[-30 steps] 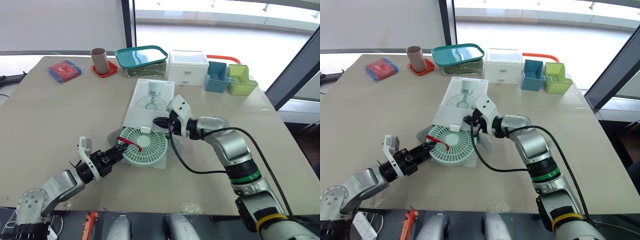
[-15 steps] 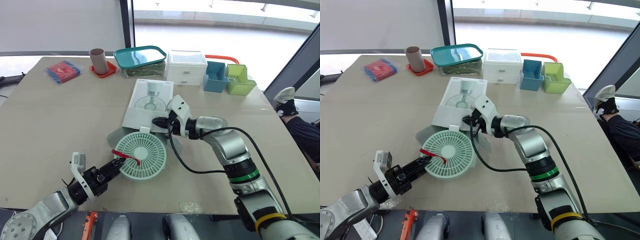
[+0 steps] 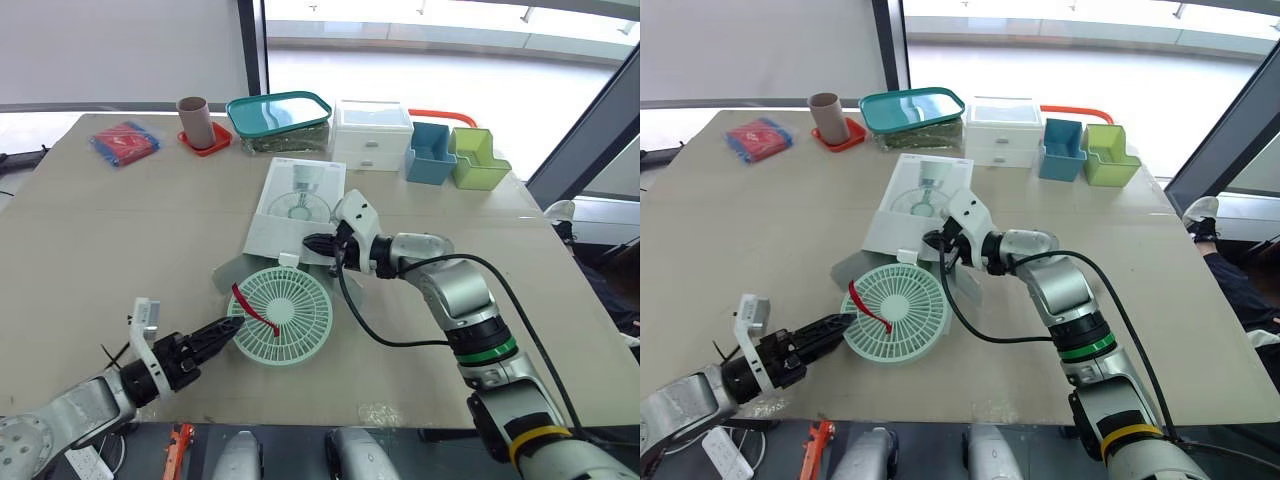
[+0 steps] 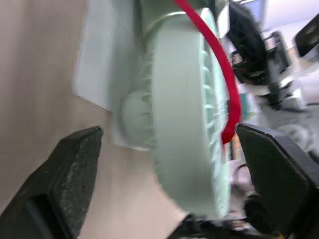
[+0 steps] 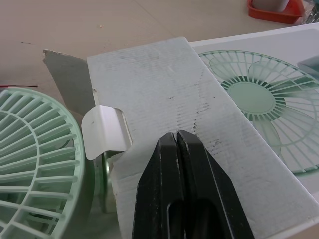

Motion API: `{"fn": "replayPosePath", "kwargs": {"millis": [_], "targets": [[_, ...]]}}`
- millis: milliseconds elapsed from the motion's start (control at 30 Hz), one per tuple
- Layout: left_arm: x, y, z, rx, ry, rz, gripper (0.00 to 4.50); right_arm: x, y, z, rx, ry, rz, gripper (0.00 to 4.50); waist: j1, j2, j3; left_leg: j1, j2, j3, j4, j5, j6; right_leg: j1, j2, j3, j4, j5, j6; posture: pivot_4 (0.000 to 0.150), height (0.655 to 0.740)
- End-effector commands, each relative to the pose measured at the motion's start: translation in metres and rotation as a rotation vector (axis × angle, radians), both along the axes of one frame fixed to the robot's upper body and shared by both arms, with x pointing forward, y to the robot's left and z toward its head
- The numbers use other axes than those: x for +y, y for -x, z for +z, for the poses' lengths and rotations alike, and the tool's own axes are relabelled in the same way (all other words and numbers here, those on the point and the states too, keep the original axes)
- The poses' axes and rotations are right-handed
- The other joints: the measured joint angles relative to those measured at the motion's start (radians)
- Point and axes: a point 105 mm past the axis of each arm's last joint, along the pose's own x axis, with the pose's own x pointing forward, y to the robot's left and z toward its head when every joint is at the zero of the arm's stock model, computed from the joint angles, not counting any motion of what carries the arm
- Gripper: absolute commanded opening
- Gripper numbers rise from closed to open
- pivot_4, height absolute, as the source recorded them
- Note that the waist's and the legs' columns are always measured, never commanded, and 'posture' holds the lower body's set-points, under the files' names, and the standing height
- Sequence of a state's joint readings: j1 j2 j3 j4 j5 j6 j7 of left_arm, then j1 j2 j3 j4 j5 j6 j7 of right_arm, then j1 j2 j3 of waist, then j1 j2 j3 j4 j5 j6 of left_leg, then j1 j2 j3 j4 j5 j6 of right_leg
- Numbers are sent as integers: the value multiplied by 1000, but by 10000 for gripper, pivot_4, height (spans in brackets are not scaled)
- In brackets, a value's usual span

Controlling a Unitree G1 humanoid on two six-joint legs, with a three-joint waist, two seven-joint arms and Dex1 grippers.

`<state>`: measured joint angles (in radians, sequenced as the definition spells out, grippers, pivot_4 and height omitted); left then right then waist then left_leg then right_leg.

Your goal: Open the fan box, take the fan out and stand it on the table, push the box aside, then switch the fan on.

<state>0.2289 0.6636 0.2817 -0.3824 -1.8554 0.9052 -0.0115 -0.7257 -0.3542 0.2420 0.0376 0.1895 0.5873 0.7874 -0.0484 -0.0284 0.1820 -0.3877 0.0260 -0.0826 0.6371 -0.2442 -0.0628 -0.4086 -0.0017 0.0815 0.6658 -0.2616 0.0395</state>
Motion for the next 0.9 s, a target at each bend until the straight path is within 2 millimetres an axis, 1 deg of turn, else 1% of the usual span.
{"fn": "replayPosePath", "kwargs": {"millis": [33,67,167,233,300,333,367,433,500,567,633,700,733,767,833,900], "targets": [[26,2,41,-184,-3,-30,44467,2,-1,-5,14,22,6,0,1,0,0,0,0,0,0,0,0,0,0,0,0,0,0,1500,7400],[28,4,46,-203,-3,-43,44467,3,-1,-5,13,19,7,0,1,0,0,0,0,0,0,0,0,0,0,0,0,-1,0,1500,7400],[32,15,53,-306,-126,-125,44467,4,-1,-1,1,14,21,0,-1,0,1,0,1,1,0,0,0,-1,0,-1,0,-2,0,1500,7400],[39,20,62,-393,-194,-171,44467,5,2,7,-4,-18,44,0,-1,1,1,0,1,1,-1,0,0,-2,0,-1,0,-3,-2,1500,7400],[50,21,78,-548,-256,-166,44467,6,9,21,-29,-58,94,0,0,1,1,-1,1,1,-2,0,0,-2,0,-1,0,-3,-2,1500,7400],[59,16,82,-639,-361,-132,44467,6,18,34,-47,-105,149,0,0,1,1,-1,1,1,-3,0,0,-3,1,-2,0,-3,-3,1500,7400],[65,12,80,-664,-455,-127,44467,5,27,46,-56,-148,199,0,0,1,1,-2,2,1,-3,0,0,-4,1,-2,0,-3,-4,1500,7400],[71,9,75,-700,-564,-145,44467,2,39,61,-72,-197,263,0,1,2,2,-3,2,1,-3,0,0,-5,0,-2,0,-3,-5,1500,7400],[73,4,73,-789,-682,-152,44467,-1,50,71,-86,-230,313,0,1,3,2,-5,1,1,-5,0,0,-7,0,-2,0,-3,-6,1500,7400],[73,-3,75,-882,-749,-146,44467,-7,65,76,-98,-249,380,0,1,2,2,-6,1,1,-6,-1,0,-8,-1,-2,0,-4,-5,1500,7400],[73,-11,78,-1013,-834,-126,44467,-15,78,76,-97,-240,435,0,5,4,3,-6,1,1,-6,-2,0,-8,-2,-3,-1,-4,-5,1500,7400],[68,-13,66,-1112,-968,-208,44467,-22,86,74,-97,-226,462,0,6,3,3,-7,1,1,-6,-2,0,-7,-2,-4,-1,-5,-5,1500,7400],[65,-11,60,-1139,-994,-259,44467,-25,89,72,-92,-218,470,0,3,3,3,-7,1,1,-6,-2,0,-7,-3,-4,-1,-4,-6,1500,7400],[62,-11,57,-1178,-1015,-287,44467,-28,92,69,-91,-202,479,0,0,3,3,-6,1,2,-6,-2,0,-8,-3,-4,-1,-4,-6,1500,7400],[59,-14,58,-1278,-1067,-288,44467,-35,100,62,-75,-171,499,0,2,4,3,-6,1,4,-5,-2,1,-8,-3,-3,-1,-4,-6,1500,7400],[56,-15,52,-1389,-1164,-366,44467,-40,106,50,-62,-108,517,0,3,3,3,-6,2,3,-5,-3,1,-8,-3,-4,-1,-4,-6,1500,7400]]}}
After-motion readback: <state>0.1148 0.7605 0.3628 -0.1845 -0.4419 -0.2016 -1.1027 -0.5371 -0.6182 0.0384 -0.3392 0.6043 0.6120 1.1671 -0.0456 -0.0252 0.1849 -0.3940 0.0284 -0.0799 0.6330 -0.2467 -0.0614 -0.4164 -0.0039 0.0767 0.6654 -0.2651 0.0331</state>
